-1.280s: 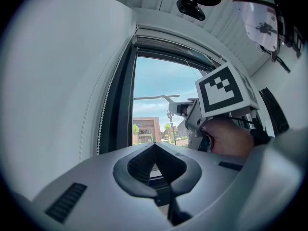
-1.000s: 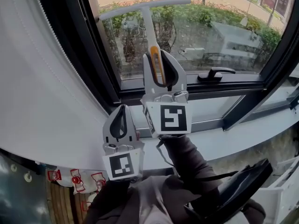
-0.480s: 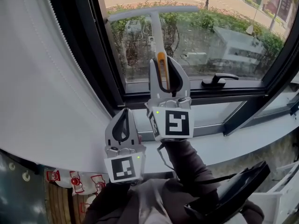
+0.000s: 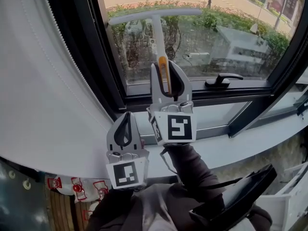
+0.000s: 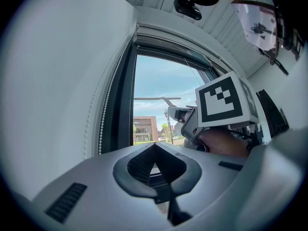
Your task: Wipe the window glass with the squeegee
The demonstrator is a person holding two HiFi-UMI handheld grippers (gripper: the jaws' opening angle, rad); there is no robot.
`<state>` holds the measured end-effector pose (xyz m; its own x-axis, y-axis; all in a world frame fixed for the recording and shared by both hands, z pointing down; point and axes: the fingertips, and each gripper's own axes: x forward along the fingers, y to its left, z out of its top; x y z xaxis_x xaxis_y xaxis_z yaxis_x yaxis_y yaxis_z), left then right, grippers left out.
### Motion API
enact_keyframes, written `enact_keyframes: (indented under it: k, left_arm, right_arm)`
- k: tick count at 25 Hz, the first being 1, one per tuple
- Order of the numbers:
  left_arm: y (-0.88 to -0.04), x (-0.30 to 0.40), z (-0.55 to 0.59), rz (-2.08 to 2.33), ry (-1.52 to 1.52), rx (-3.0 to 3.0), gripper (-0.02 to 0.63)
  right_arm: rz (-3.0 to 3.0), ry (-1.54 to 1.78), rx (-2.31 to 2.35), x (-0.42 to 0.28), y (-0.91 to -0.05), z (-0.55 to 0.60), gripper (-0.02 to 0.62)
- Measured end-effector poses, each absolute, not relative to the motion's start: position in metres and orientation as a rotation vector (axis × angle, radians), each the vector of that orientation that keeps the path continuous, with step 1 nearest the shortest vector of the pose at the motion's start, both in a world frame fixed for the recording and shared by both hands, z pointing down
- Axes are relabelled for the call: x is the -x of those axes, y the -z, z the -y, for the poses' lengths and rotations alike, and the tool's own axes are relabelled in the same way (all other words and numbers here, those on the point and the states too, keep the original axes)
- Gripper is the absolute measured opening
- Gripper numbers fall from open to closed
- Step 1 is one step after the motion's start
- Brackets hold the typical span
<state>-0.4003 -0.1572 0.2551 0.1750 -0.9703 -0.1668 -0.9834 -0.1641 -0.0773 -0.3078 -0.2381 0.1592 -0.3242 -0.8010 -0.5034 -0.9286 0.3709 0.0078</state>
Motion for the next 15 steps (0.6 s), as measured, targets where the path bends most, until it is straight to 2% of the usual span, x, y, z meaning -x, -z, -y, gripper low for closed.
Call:
enact_keyframes:
  k: [15]
  left_arm:
    - [-0.263, 0.401, 0.149, -1.910, -0.095, 2.289, 0.002]
  right_arm:
    - [-2.231, -0.379, 1.531, 0.310, -0.183, 0.234, 0.129]
